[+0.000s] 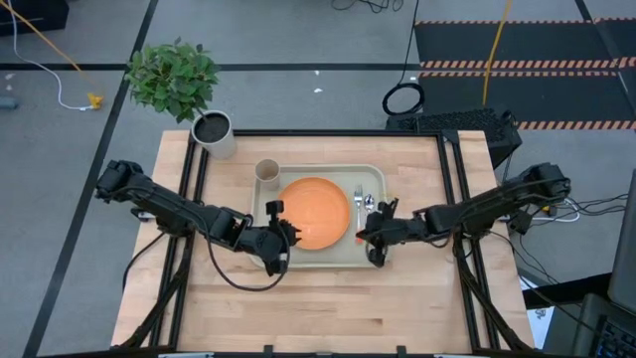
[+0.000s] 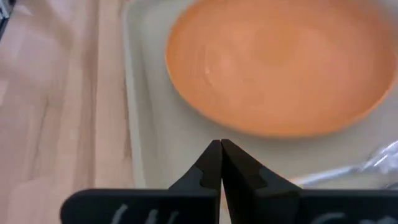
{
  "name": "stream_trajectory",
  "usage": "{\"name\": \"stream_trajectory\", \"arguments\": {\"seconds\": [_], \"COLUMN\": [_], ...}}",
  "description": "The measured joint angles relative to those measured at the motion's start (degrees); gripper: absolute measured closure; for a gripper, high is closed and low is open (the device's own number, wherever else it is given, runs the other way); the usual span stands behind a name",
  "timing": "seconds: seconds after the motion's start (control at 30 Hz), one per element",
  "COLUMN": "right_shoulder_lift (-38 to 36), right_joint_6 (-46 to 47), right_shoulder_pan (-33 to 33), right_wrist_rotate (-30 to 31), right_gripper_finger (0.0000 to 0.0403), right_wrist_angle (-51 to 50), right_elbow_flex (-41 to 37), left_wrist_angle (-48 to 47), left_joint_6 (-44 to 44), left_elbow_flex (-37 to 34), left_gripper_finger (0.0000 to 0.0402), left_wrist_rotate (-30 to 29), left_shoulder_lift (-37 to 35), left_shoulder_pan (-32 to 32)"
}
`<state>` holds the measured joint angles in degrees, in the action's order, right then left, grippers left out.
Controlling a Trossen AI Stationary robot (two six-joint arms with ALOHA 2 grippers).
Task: Pick and place plate/cup/fork/spoon on tray
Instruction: Return to Home Position
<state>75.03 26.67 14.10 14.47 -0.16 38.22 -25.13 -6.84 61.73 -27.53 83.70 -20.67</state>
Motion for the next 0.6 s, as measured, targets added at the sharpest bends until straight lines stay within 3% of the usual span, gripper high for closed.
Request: {"name": "stream_trajectory", "arguments": {"seconds": [0.23,0.4,0.47,0.6], "right_shoulder_lift": [-9.27,-14.98,-17.06,-21.01], "right_joint_6": [-16.68,-27.17,-29.77,-29.93], "right_shoulder_pan": [1.74,0.43,-0.58,-2.73], "right_wrist_rotate": [3.39,3.33,3.32,0.52], "right_gripper_finger": [0.0403,0.0403,0.0403,0.0403], "right_wrist_angle": [-0.41,-2.18,-0.7,-0.48], "right_elbow_flex": [0.02,-0.08,-0.93,-4.57], "left_wrist_angle": [0.6,2.66,4.0,8.77], "left_joint_6": [1.18,2.68,2.63,2.63], "left_elbow_flex": [-0.91,-5.46,-7.67,-14.61], "left_gripper_finger": [0.0319,0.0371,0.0393,0.0391], "left_wrist_rotate": [-1.76,-3.37,-3.43,-3.56], "left_shoulder_lift": [-5.35,-12.28,-15.34,-21.41], "left_shoulder_pan": [0.01,0.62,1.12,1.05]}}
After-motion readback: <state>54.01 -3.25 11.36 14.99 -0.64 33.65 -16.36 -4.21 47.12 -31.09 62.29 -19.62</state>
